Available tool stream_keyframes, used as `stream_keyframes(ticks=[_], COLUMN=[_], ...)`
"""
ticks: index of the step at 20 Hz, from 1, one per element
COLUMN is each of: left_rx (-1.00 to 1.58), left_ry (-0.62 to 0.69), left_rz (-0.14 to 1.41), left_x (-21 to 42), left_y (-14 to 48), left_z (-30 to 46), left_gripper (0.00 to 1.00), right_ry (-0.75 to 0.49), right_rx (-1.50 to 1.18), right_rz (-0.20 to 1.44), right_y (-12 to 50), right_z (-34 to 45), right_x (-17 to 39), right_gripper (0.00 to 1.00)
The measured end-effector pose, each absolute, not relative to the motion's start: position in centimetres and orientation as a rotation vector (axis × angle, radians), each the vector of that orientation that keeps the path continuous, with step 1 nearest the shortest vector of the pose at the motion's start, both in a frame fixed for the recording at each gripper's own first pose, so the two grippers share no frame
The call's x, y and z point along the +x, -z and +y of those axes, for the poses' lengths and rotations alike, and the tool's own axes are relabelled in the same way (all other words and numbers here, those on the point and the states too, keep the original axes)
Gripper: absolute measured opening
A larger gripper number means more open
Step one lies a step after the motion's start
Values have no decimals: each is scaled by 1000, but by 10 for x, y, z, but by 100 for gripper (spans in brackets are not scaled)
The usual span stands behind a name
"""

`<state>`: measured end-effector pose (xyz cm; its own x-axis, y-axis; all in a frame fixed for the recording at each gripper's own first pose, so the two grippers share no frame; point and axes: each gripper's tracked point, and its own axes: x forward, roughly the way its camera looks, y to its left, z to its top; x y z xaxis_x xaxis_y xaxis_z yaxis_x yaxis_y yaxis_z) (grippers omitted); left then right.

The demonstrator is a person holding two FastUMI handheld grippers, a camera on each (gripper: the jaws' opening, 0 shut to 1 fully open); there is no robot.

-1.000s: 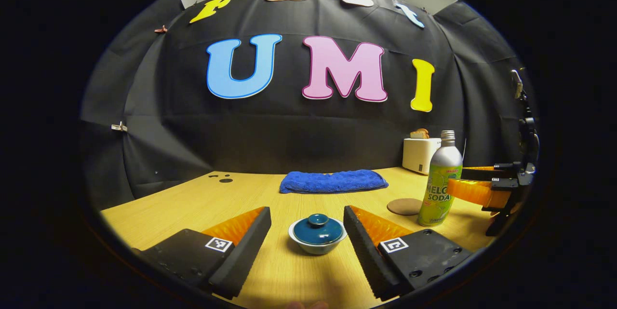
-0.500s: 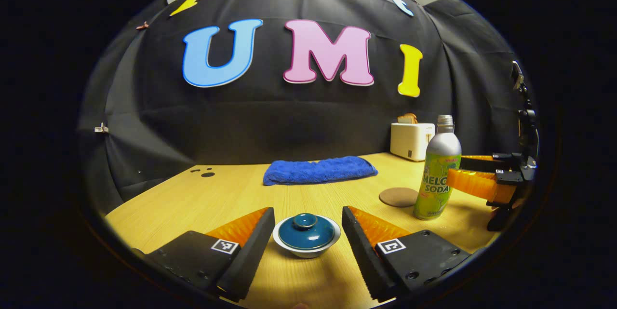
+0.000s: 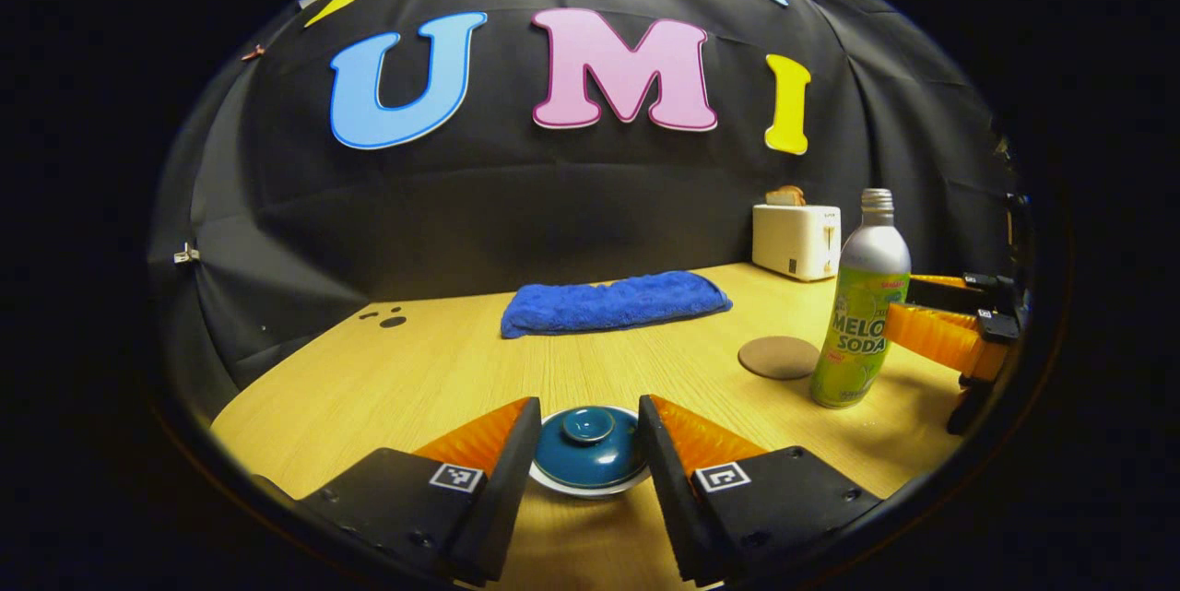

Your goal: Open the teacup lid with one hand, grasp the water bottle and pour water into the teacup with the other hand; after pouring, place the water bottle on the coaster and then close the teacup lid.

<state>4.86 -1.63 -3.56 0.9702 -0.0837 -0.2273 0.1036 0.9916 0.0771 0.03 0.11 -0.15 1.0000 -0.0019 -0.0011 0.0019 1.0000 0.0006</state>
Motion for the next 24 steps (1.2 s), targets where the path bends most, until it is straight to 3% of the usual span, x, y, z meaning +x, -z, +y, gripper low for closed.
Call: stream_keyframes(ticks=[5, 8, 10, 17, 24], left_rx=[98, 92, 88, -19, -101], left_ry=[90, 81, 82, 10, 5], left_rz=[222, 213, 204, 1, -20], left_x=[52, 52, 51, 32, 26], left_y=[34, 34, 33, 2, -4], left_z=[-17, -16, -15, 7, 15], left_gripper=[60, 39, 34, 31, 31], right_ry=[2, 2, 2, 1, 65], right_rx=[1, 1, 1, 1, 0], right_rz=[1, 1, 1, 3, 7], right_y=[2, 2, 2, 2, 4], right_z=[1, 1, 1, 3, 2], right_x=[0, 0, 1, 7, 33], right_gripper=[99, 99, 98, 98, 99])
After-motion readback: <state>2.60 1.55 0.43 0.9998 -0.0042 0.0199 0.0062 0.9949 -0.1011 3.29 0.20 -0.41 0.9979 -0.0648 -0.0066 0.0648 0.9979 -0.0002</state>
